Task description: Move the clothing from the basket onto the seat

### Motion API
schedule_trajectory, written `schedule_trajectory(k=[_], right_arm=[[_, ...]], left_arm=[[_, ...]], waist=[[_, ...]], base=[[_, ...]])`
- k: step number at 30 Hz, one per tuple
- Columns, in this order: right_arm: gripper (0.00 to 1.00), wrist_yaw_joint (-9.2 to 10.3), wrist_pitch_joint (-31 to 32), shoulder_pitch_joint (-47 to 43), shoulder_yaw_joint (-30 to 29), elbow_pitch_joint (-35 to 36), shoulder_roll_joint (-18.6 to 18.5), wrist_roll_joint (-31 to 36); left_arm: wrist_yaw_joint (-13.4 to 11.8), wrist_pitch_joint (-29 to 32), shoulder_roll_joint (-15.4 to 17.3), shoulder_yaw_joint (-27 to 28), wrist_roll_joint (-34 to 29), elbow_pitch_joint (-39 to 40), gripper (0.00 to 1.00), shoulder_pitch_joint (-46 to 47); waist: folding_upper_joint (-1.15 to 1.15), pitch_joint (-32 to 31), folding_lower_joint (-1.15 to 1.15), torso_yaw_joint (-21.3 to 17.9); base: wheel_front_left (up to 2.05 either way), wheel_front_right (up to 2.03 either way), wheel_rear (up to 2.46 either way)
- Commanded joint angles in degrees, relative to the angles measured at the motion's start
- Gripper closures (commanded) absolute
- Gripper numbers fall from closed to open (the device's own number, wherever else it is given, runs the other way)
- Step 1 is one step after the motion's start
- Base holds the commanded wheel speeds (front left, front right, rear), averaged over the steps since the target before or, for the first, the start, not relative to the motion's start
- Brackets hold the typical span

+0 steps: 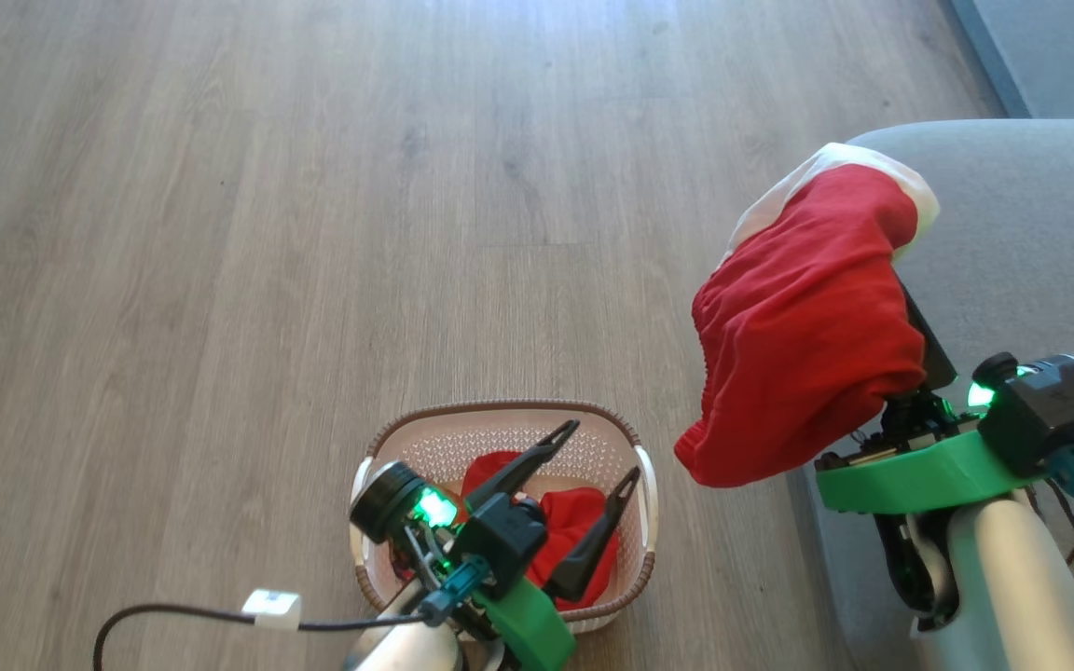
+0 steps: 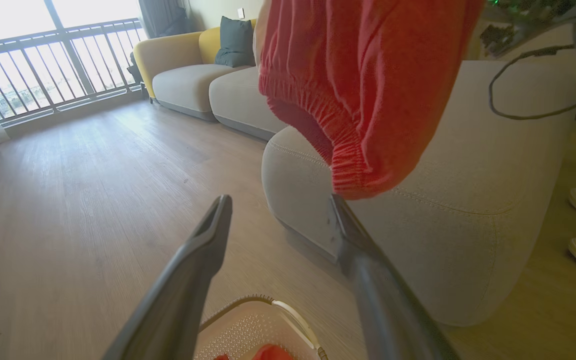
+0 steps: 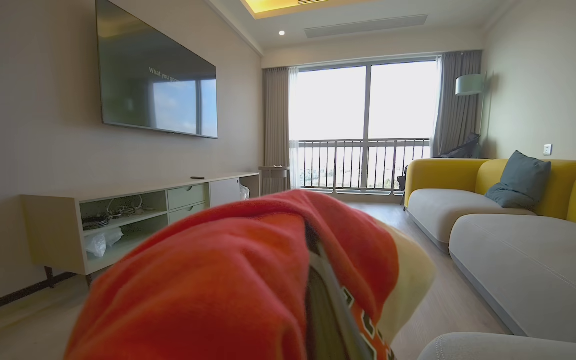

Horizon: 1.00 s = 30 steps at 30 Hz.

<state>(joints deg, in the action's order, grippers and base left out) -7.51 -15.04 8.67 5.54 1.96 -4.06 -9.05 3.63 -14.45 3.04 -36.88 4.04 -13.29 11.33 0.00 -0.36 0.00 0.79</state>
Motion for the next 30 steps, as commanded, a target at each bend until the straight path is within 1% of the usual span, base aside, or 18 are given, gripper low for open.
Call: schedule_trajectory(k=[1,18,26,30], right_arm=[[1.00,0.02,0.04,1.45,0.77,2.46,-0.08,0.31],[1.00,0.02,0.04,0.86,0.05,3.43,-0.19,0.43],[1.00,0.02,0.04,1.33,-0.68,3.65,-0.33,0.35],[1.00,0.02,0.04,1.65,-1.06,3.80,-0.46,0.45]], left_arm=[[0.26,-0.55,-0.03,2.62,0.13,1.65,0.00,0.61],[2.48,-0.55,-0.12,5.60,-0.94,1.24,0.00,-2.94],[2.74,-0.55,-0.14,6.42,-1.23,1.24,0.00,-3.07],[2.47,-0.55,-0.15,6.32,-1.29,2.06,0.00,-2.86]], waist=[[0.00,-0.01,0.00,-0.23],[0.00,0.10,0.00,-1.20],[0.00,0.88,0.00,-1.67],[0.00,1.76,0.00,-3.07]], base=[[0.00,0.00,0.00],[0.00,0.00,0.00],[0.00,0.00,0.00],[0.00,0.00,0.00]])
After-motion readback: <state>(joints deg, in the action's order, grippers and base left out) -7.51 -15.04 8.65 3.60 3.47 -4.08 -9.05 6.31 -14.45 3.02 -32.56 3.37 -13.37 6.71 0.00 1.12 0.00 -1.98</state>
